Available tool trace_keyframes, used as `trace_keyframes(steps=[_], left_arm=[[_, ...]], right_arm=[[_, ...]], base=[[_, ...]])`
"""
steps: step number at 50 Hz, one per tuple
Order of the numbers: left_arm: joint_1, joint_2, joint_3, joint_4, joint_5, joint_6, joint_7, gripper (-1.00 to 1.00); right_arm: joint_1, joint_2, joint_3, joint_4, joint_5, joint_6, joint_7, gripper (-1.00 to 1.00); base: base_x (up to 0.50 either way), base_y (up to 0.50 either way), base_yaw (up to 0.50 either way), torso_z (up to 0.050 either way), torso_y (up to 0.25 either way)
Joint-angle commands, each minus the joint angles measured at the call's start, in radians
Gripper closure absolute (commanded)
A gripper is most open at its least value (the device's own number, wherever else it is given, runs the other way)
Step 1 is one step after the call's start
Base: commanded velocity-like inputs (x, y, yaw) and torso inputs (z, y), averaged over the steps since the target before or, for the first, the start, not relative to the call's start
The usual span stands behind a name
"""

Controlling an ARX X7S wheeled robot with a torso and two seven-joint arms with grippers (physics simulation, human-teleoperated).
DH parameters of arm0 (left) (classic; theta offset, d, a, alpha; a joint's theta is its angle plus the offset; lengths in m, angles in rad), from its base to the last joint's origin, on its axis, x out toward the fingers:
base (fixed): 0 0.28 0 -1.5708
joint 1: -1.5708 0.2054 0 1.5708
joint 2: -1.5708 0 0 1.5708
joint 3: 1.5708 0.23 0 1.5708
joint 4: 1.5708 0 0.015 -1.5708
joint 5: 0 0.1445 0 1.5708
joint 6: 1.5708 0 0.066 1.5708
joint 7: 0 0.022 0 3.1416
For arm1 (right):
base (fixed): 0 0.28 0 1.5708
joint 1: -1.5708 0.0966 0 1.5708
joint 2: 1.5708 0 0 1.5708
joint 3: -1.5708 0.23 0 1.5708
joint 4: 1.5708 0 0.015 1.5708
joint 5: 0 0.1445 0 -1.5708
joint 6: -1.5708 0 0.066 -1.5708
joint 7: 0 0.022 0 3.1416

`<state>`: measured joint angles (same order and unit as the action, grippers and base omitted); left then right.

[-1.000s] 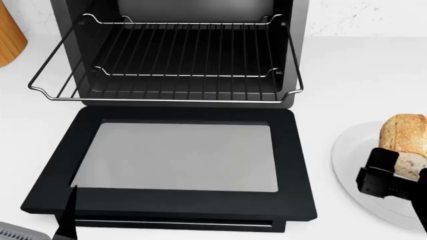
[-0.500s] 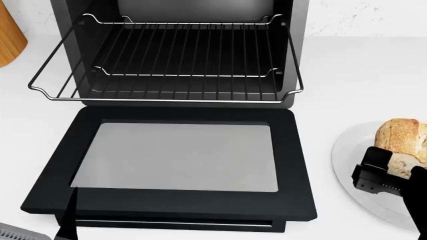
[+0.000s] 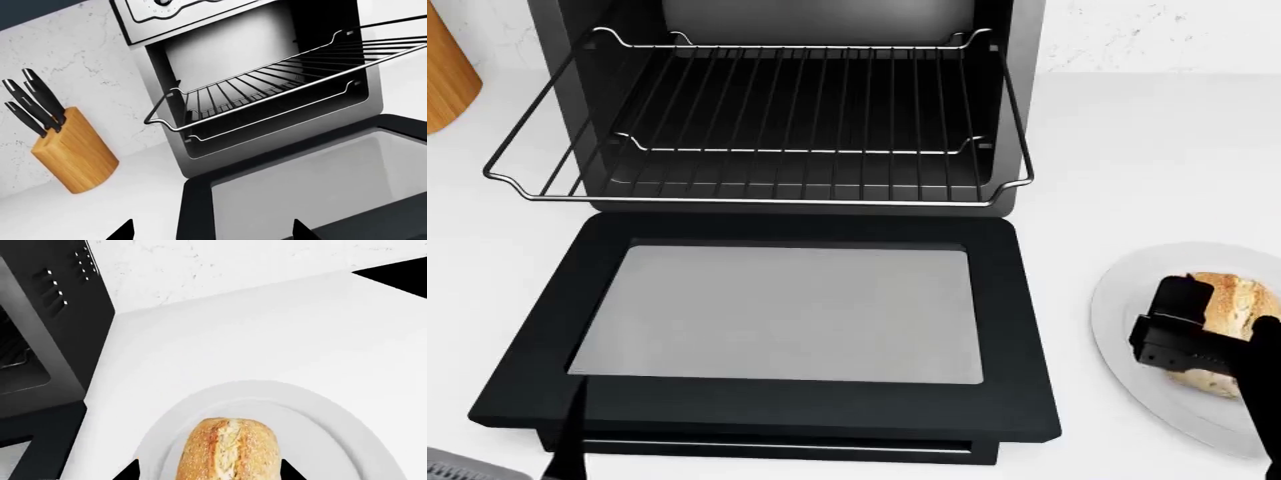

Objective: Pick the bread from the top rack and place it on the plate on the counter.

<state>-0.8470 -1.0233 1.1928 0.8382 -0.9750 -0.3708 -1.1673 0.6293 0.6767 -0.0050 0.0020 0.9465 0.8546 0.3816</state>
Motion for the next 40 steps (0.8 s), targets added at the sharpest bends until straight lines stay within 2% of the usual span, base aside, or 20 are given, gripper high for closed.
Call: trace_keyframes(steps=[1, 19, 33, 40], left_arm=[[0.003, 0.009, 0.002, -0.008, 0.004, 0.002, 0.009, -1.00], [0.032, -0.006, 0.002, -0.017, 0.029, 0.036, 0.020, -1.00], [0.036, -0.001, 0.004, -0.016, 0.033, 0.032, 0.018, -1.00], [0.030, 0.002, 0.001, -0.012, 0.025, 0.023, 0.013, -1.00]], right_arm=[[-0.014, 0.036, 0.040, -0.194, 0.060, 0.044, 0.065, -1.00], [-0.085, 0.092, 0.135, -0.580, 0.232, 0.124, 0.218, -1.00], [-0.224, 0.133, 0.273, -0.807, 0.366, 0.118, 0.311, -1.00], [-0.240, 0.146, 0.297, -0.886, 0.421, 0.115, 0.351, -1.00]], base=[[0.00, 0.00, 0.00, 0.000, 0.000], [0.00, 0.00, 0.00, 0.000, 0.000], [0.00, 0.00, 0.00, 0.000, 0.000], [0.00, 0.00, 0.00, 0.000, 0.000]])
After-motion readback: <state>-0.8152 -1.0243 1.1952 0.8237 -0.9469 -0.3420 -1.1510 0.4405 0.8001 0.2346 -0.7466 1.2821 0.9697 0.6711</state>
